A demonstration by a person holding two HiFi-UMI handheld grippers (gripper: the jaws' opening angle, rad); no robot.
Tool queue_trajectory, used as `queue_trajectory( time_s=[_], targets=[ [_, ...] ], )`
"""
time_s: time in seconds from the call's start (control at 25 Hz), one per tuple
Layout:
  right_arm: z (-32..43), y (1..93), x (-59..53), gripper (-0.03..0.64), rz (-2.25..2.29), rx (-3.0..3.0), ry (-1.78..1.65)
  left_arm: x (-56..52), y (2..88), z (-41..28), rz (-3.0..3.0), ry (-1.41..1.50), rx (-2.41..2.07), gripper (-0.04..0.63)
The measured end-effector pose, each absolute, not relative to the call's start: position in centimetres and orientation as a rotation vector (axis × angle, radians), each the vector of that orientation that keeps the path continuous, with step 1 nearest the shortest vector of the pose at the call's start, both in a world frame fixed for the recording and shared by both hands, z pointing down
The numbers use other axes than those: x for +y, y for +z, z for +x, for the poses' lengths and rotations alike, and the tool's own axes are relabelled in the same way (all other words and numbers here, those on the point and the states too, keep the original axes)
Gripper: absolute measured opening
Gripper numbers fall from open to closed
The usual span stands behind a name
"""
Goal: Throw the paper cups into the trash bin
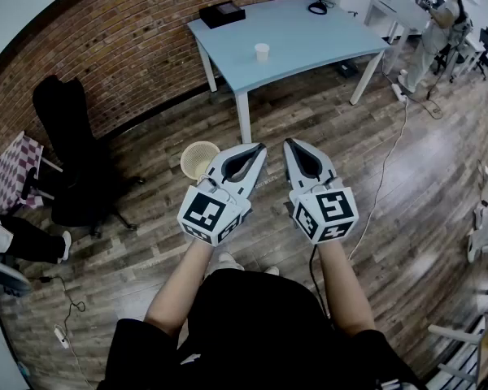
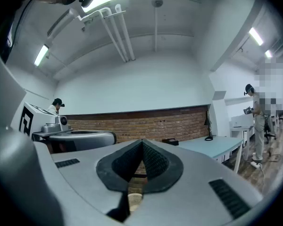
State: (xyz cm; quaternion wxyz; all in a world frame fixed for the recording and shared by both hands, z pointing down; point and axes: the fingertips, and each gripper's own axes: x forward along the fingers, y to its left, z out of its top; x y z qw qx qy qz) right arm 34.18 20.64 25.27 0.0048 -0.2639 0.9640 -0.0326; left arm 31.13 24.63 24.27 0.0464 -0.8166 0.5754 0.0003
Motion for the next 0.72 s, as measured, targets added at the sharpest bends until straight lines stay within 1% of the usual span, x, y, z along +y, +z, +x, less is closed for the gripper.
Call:
queue_trajectory(
  time_s=[0.24, 0.72],
  targets=[
    [34.8, 25.1, 20.5, 0.005, -0.798, 3.016, -0.075, 24.2, 24.3, 31.3, -2.467, 0.014, 1.796, 0.009],
    [31.6, 26.7, 16.2, 0.005, -0.793, 3.039, -0.098, 19.6, 25.5, 27.9, -2.499, 0.047, 1.793, 0.009]
  ],
)
